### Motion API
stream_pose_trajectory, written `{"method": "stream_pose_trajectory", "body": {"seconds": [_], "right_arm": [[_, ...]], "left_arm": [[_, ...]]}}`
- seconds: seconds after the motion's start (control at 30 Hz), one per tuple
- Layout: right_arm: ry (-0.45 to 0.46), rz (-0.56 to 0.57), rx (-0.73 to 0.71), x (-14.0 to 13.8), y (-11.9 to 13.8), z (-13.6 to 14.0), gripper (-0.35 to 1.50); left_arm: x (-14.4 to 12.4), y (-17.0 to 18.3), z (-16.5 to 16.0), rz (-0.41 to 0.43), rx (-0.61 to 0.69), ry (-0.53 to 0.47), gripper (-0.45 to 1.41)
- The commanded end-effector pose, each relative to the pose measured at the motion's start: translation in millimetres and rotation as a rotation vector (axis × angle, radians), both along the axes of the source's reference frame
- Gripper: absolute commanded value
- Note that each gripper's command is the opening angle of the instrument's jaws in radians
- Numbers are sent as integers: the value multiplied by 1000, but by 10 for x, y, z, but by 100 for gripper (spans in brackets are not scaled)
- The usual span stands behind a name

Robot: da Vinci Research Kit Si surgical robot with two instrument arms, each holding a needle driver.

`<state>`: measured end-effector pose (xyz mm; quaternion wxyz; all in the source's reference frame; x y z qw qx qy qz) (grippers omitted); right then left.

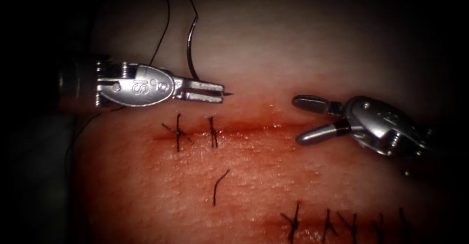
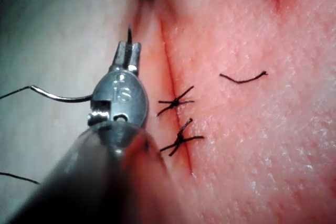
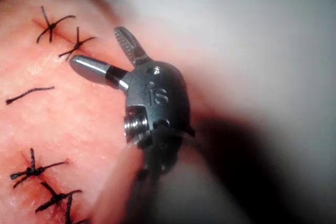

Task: Wound Closure
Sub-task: Hand over the needle from the left gripper to the right gripper.

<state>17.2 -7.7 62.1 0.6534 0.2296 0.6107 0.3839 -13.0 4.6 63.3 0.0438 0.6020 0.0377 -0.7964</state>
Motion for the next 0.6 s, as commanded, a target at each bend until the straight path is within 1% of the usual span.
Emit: {"method": "stream_pose_trajectory", "body": {"seconds": [0.03,0.07,0.1,0.13,0.17,0.23,0.3,0.33,0.37,0.47,0.53,0.6], "right_arm": [[10,5,38,11,2,2,111],[21,19,103,14,4,2,111],[24,24,126,15,4,2,111],[35,38,190,18,6,2,108],[41,48,231,22,6,2,108],[56,67,306,30,8,3,106],[81,73,375,37,9,3,110],[104,76,433,43,10,3,111],[118,79,468,49,11,3,118],[128,100,518,60,13,4,131],[138,120,543,70,14,4,131],[172,152,560,78,15,5,130]], "left_arm": [[-4,0,1,7,-25,-25,-45],[-4,-4,-5,19,-73,-69,-45],[-3,-6,-9,23,-101,-91,-45],[-2,-11,-13,27,-138,-119,-45],[-3,-18,-16,45,-154,-159,-45],[-5,-29,-19,67,-178,-198,-45],[-8,-36,-21,87,-206,-235,-45],[-10,-40,-23,99,-222,-258,-45],[-12,-44,-25,111,-238,-282,-45],[-14,-48,-29,118,-269,-320,-45],[-15,-51,-33,112,-293,-346,-45],[-17,-55,-37,111,-310,-362,-45]]}}
